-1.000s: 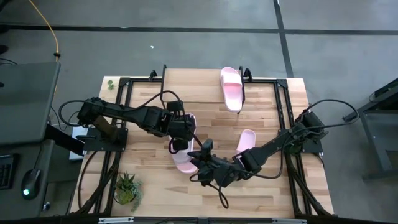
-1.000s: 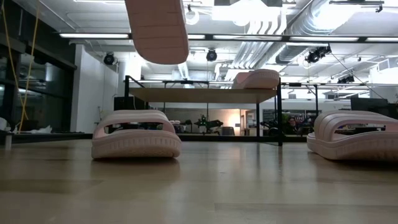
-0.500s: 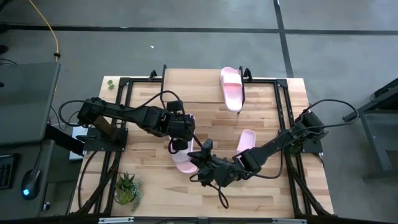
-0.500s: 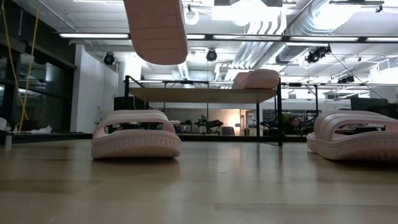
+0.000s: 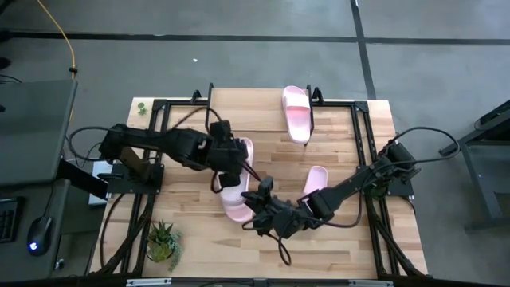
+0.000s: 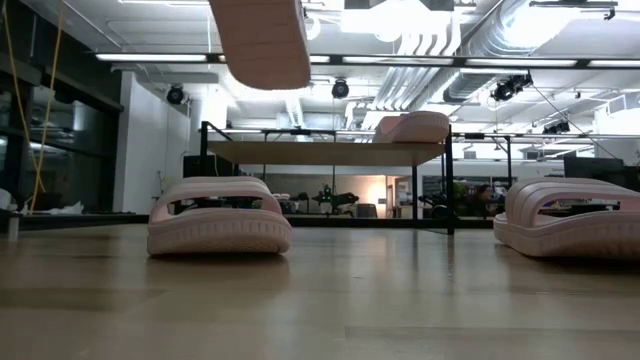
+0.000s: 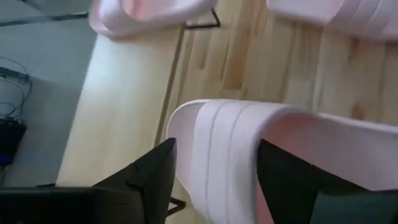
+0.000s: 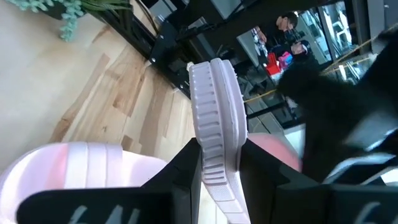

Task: Pick and place slides into the shelf
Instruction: Put the white slide on the shelf

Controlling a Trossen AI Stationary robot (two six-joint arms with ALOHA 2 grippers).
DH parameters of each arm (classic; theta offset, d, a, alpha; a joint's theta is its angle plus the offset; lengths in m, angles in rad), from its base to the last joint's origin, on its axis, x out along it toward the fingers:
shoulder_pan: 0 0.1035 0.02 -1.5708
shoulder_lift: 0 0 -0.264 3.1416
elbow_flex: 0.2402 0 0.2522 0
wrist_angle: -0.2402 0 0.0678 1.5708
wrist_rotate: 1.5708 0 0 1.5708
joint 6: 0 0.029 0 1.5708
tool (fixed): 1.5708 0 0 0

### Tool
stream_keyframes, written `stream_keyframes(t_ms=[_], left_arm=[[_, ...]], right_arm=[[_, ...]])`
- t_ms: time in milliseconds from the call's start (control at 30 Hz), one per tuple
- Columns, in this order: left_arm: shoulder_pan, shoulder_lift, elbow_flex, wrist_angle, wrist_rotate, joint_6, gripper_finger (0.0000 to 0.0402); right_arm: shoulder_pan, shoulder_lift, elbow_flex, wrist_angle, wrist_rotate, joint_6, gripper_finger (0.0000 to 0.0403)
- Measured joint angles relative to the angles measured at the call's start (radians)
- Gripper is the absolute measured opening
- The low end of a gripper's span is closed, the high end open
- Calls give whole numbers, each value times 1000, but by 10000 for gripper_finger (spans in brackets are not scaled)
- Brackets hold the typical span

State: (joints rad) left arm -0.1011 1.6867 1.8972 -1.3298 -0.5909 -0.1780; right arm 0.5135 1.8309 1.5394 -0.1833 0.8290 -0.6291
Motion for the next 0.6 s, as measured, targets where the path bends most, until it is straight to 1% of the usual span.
stream_keyframes(t_ms=[100,233,400,533,600], left_arm=[[-15,-2,106,-71,-5,-13,202],[-56,-3,242,-136,-4,-20,191],[-125,-3,391,-190,1,-27,173],[-168,-2,460,-230,-3,-28,159],[-185,-19,449,-236,-3,-29,153]], right_arm=[[-7,0,0,-12,-17,1,67],[-23,-10,-1,-61,-57,13,66],[-55,-35,-1,-80,-52,19,66],[-68,-67,-1,-81,-61,-3,66],[-77,-89,-1,-93,-76,-14,66]])
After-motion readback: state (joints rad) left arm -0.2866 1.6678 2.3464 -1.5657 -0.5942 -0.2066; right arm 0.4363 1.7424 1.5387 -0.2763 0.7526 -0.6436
